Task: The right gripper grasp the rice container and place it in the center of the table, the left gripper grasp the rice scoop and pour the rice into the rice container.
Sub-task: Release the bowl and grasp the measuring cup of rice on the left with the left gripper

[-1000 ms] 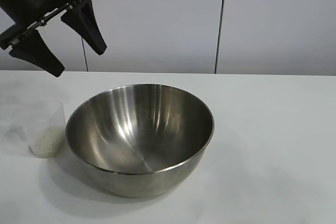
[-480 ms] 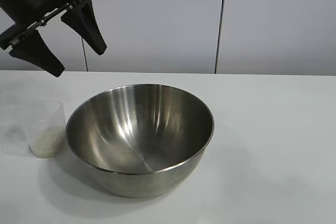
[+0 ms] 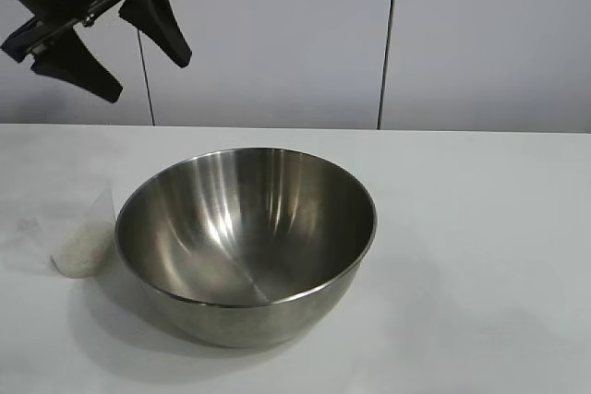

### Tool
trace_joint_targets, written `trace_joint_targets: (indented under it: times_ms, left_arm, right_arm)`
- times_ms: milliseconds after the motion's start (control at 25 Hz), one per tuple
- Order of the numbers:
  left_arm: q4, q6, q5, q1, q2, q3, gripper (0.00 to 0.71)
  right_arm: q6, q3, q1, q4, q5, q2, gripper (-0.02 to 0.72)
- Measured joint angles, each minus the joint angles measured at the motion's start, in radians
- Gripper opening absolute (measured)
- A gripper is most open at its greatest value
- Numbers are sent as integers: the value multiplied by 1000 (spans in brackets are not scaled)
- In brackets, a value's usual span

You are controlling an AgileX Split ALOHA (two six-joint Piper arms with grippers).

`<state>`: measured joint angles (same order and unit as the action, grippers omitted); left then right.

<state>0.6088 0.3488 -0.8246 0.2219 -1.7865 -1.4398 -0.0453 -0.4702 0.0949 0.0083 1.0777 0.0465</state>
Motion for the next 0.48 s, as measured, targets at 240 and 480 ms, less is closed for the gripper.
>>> trace_joint_targets:
  times_ms: [240, 480]
  left_arm:
    - [3, 163, 175, 4, 147, 0, 573]
    - [-80, 229, 254, 4, 255, 0, 573]
  right_arm:
    - [0, 0, 0, 0, 0, 0, 473]
    - [0, 0, 0, 0, 0, 0, 473]
